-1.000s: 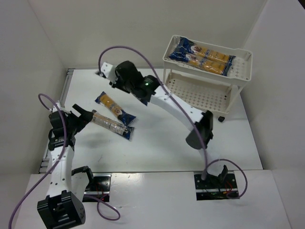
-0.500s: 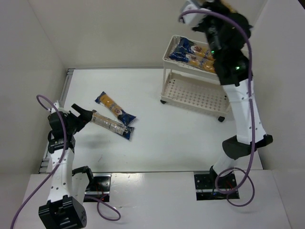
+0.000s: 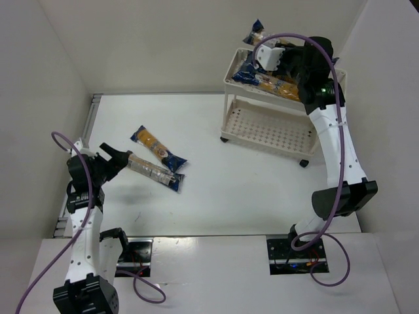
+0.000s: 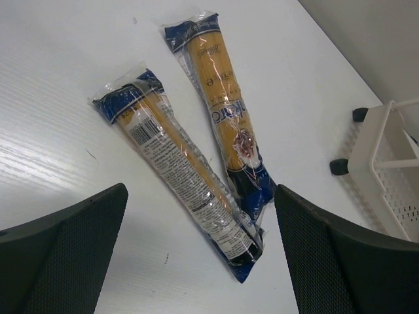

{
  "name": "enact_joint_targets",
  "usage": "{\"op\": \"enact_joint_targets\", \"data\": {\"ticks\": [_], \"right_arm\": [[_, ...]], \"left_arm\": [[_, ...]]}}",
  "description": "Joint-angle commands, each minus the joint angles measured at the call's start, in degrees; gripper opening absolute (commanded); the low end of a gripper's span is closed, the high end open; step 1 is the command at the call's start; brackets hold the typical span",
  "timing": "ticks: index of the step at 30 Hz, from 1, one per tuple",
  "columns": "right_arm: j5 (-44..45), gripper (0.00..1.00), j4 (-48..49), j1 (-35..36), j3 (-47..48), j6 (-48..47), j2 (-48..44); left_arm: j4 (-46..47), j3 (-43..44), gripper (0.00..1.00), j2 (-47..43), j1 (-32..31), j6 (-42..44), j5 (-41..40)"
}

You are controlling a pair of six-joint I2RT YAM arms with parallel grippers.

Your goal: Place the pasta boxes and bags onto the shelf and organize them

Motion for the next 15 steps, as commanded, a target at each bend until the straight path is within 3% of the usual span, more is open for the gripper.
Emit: {"op": "enact_joint_targets", "data": {"ticks": [1,2,3,4,6,10,15], "right_arm": [[-2.37,0.0,9.9,-0.05,-2.39,-2.31,-5.75],[-1.5,0.02,9.9,-0.05,-3.09,-2.31,-5.76],[-0.88,0.3,9.12,-0.05,-3.88,-2.31,-5.76],[-0.26,0.45,9.11,-0.05,-3.89,-2.31,-5.76],[0.62,0.57,8.41,-0.05,-4.5,-2.31,-5.76],[0.53,0.69,8.41,-0.58,-5.12,-2.31,-5.76],[-0.6,0.72,8.41,-1.19,-4.07,-1.7,-5.76]], "left_arm": [[1.97,-0.22,1.0,-0.96,-0.37,-0.04,0.69],[1.97,-0.22,1.0,-0.96,-0.37,-0.04,0.69],[1.97,-0.22,1.0,-0.96,-0.37,-0.04,0.69],[1.97,-0.22,1.0,-0.96,-0.37,-0.04,0.69],[1.97,-0.22,1.0,-0.96,-0.37,-0.04,1.22],[1.97,-0.22,1.0,-0.96,-0.37,-0.04,1.22],[1.97,-0.22,1.0,-0.96,-0.37,-0.04,1.22]]}}
